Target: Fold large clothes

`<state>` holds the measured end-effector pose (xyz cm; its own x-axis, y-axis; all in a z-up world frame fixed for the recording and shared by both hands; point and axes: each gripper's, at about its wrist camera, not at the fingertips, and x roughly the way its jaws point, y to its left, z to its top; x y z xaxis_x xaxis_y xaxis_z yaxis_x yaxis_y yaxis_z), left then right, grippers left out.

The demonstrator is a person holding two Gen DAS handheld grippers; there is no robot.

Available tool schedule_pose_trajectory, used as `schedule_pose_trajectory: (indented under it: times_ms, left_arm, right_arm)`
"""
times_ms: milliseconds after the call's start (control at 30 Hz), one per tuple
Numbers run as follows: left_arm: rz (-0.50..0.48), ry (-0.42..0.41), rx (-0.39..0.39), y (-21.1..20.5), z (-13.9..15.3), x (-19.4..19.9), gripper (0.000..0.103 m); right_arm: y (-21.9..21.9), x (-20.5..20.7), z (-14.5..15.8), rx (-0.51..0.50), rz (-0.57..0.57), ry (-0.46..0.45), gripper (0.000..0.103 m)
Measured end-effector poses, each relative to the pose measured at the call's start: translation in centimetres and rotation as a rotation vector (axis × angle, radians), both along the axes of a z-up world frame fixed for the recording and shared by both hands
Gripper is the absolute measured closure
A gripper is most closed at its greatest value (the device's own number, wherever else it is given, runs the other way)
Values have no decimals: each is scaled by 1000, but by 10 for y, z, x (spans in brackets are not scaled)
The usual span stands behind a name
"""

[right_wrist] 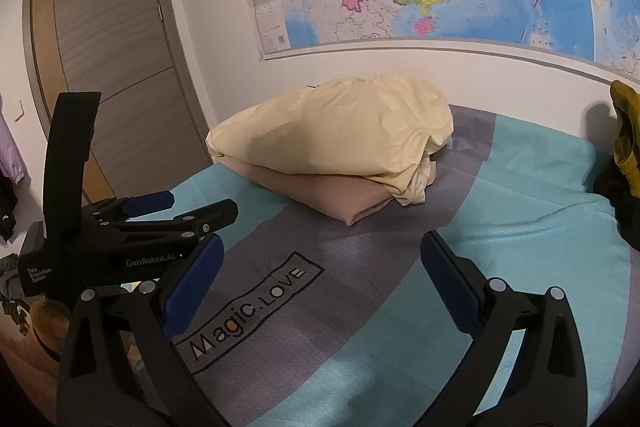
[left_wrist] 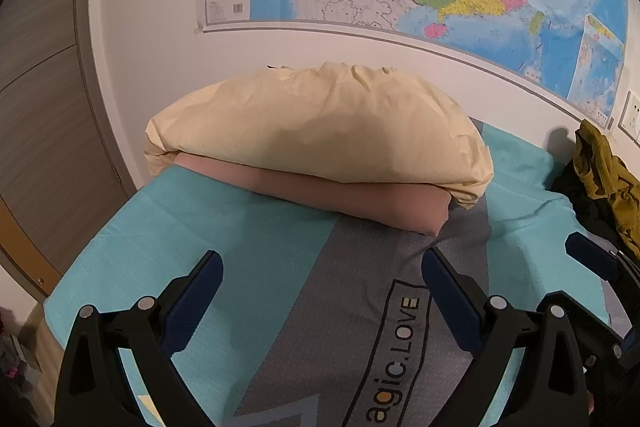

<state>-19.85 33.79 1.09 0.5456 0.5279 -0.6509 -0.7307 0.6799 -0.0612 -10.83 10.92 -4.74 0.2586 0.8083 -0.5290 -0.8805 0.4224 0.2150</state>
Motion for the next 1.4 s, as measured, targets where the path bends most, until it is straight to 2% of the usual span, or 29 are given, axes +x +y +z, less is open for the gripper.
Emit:
schedule_pose_trajectory:
  times_ms: [1400]
  left_arm:
    - [-12,9,-14,-1,-5,3,7]
  right_arm:
    - [3,0,-4,-7,2,13,6]
